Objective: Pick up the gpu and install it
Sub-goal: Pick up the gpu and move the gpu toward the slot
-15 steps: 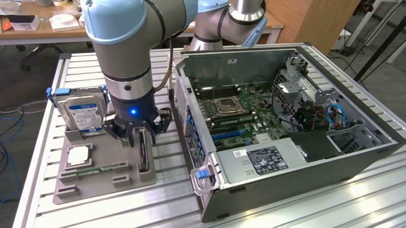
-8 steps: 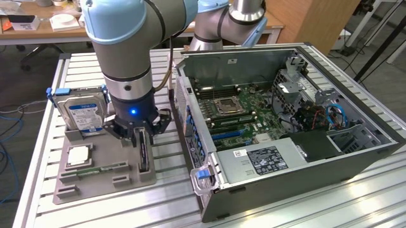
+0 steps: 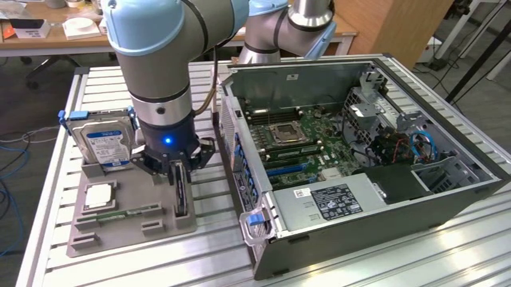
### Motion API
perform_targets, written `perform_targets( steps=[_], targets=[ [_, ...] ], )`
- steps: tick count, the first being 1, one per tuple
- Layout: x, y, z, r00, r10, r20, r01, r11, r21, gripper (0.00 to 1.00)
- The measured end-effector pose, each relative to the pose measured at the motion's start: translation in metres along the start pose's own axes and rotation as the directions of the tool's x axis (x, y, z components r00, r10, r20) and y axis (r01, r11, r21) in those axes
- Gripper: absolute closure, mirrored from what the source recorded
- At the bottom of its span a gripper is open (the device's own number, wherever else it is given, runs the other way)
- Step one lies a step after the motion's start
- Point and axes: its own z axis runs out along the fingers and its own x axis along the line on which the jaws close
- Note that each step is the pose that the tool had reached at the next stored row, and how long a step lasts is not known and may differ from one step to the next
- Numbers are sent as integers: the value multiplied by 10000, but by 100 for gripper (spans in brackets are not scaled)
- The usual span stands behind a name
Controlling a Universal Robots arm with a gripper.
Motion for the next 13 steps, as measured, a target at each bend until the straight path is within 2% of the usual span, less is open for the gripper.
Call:
perform_targets(
  steps=[4,5,13],
  targets=[
    [0,0,0,10000,0,0,0,10000,0,64],
    [0,0,0,10000,0,0,0,10000,0,71],
    [0,0,-1,10000,0,-2,0,10000,1,72]
  ],
)
